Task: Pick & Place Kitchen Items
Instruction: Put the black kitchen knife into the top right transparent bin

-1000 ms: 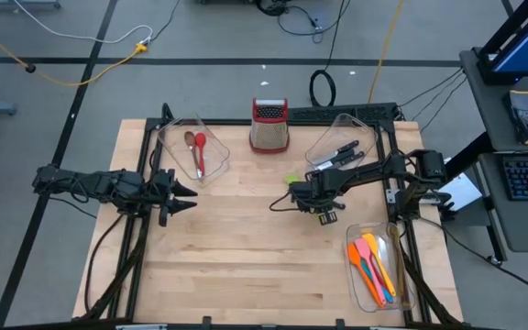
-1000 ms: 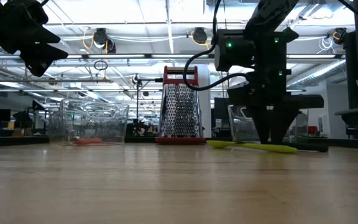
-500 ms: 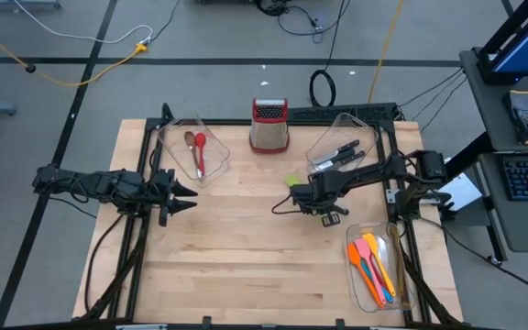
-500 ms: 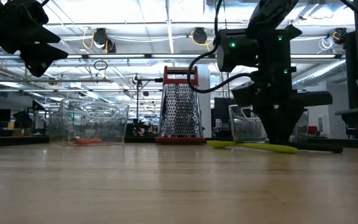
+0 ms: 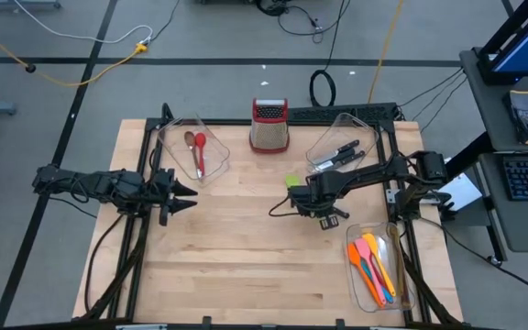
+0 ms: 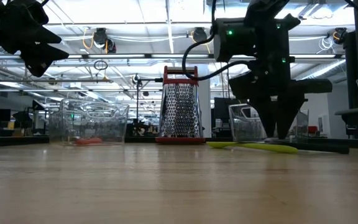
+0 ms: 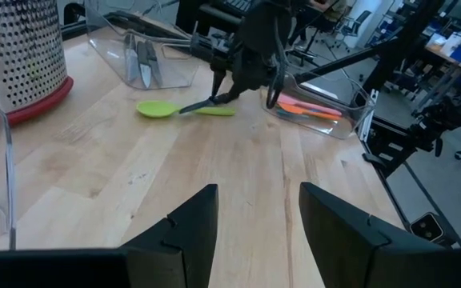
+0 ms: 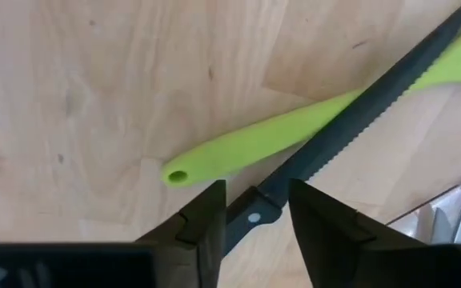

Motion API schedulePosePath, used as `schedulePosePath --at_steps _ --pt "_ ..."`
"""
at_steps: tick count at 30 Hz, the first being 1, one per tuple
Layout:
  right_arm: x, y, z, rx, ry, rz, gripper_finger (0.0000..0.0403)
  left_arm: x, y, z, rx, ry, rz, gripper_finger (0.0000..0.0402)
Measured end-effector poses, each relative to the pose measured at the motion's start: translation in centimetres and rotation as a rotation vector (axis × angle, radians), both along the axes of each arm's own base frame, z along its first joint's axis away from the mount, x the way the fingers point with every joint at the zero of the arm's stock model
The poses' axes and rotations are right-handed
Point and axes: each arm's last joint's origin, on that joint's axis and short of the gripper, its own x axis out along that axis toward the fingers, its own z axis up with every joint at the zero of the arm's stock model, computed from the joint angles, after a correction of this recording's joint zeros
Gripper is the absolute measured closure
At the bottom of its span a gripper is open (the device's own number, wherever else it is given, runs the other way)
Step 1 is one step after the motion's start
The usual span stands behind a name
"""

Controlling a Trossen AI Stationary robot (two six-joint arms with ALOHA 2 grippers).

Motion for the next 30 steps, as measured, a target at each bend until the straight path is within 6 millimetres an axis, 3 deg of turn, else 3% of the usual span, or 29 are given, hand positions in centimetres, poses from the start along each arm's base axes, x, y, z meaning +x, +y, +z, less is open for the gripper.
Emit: schedulePosePath --at_steps 11,24,30 --pt "-1.2 -0.1 -1.4 -0.014 0.059 -0.092 0.0223 0.0 0.0 0.0 0.002 0.001 -0.001 0.0224" --pt "-1.4 0.0 -2.0 0.004 0.074 -0.146 0.0231 -0.1 0.0 -0.2 0.004 0.024 0.000 0.0224" --pt "-1.1 -0.1 -3.1 -0.013 0.104 -0.185 0.0261 -0.1 0.0 -0.2 0.003 0.024 -0.001 0.0224"
